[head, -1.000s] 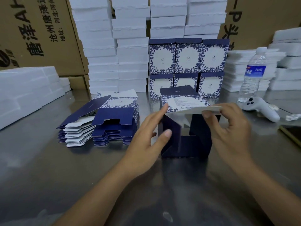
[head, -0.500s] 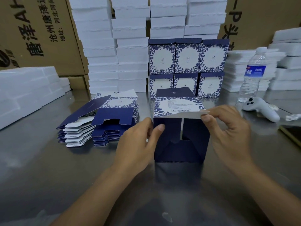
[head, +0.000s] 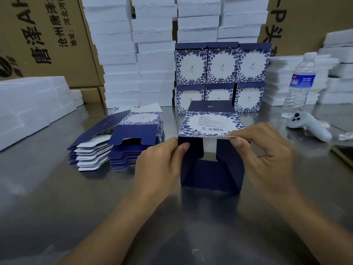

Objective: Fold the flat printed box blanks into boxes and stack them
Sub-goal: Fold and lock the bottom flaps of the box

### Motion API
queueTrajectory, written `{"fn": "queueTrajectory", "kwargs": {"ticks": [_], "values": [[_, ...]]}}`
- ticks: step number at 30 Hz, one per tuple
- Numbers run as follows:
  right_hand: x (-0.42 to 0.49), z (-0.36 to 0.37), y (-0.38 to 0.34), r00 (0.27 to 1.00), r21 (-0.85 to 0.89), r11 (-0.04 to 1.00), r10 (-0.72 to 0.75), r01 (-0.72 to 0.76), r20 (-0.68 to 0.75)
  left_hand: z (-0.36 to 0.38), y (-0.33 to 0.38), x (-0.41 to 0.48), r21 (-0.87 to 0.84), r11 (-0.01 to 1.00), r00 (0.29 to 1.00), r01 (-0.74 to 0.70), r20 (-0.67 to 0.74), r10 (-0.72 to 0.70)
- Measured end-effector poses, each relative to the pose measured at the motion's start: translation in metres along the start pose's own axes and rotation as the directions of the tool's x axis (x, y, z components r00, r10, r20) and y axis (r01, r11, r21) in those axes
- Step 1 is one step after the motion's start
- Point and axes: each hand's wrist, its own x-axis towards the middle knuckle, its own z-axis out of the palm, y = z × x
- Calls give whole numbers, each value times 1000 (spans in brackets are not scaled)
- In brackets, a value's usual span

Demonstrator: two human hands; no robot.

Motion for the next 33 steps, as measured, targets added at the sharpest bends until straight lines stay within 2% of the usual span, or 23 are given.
{"fn": "queueTrajectory", "kwargs": {"ticks": [6,10,18,20,24,29,33], "values": [[2,-2,1,1000,15,1000,15,-15,17,3,-3,-2,-52,998,998,29,52,-26],[2,-2,2,999,10,999,30,-30,29,8,-9,-3,31,999,988,19,152,-24],[1,-2,3,997,10,998,59,-59,41,7,-8,-1,-10,998,984,57,168,-55],[1,-2,3,997,8,998,64,-64,46,8,-10,-1,-10,995,972,95,218,-91],[2,-2,4,995,6,996,84,-85,54,13,-14,-4,119,990,924,82,364,-120],[2,-2,4,995,6,996,84,-85,59,14,-15,-5,127,991,935,49,343,-90],[2,-2,6,995,1,997,76,-77,60,14,-17,-4,98,991,907,94,402,-126]]}}
